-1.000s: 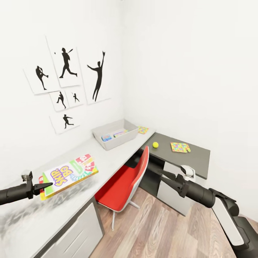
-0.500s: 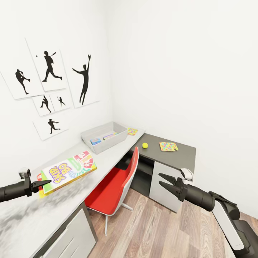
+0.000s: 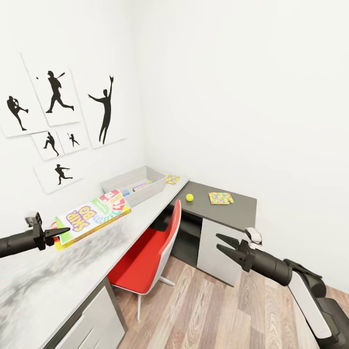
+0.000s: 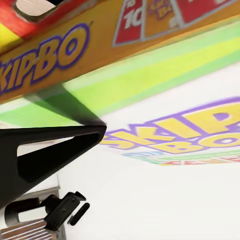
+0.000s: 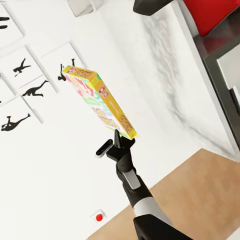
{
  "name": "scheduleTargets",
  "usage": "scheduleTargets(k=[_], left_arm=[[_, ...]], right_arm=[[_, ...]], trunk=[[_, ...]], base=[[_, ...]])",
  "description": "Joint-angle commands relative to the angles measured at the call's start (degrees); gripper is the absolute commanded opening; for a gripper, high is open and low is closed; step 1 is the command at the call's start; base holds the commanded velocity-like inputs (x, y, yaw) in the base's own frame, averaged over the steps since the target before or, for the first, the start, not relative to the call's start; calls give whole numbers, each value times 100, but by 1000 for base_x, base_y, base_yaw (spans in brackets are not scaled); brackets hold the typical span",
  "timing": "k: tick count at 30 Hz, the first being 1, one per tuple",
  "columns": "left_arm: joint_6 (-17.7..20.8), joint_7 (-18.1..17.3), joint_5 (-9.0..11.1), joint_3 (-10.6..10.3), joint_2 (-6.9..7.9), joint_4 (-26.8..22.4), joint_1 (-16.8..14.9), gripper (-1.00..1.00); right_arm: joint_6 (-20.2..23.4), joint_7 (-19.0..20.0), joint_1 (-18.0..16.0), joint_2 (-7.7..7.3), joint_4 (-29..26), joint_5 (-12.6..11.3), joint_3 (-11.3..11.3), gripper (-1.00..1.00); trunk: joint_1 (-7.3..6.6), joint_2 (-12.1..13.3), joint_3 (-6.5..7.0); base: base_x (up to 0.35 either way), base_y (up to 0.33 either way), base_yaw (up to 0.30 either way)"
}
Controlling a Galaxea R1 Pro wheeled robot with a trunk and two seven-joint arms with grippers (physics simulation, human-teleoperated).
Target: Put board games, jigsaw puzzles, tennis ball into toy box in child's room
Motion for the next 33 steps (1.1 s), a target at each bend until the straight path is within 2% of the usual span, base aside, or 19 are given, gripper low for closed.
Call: scheduleTargets(k=[1,7,18,27,33], left_arm=[[60,-26,-4,2,1,0,-9,-100],[60,-26,56,6,0,0,-15,-100],[60,-26,74,6,-8,0,-16,-100],[60,-26,75,13,-16,0,-16,-100],[60,-26,75,15,-18,0,-16,-100]], right_arm=[[49,-1,-5,-2,0,-37,-30,100],[58,-15,-4,-2,1,-50,-150,100],[56,-48,-4,5,-7,-32,-174,100],[54,-39,-4,3,-8,-34,-174,100],[62,-42,-4,7,-8,-40,-174,100]], trunk=[[4,-13,-13],[4,-13,-12],[4,-13,-12],[4,-13,-12],[4,-13,-12]], base=[[0,0,-3],[0,-84,-1],[21,-274,31],[221,-210,236],[304,-44,59]])
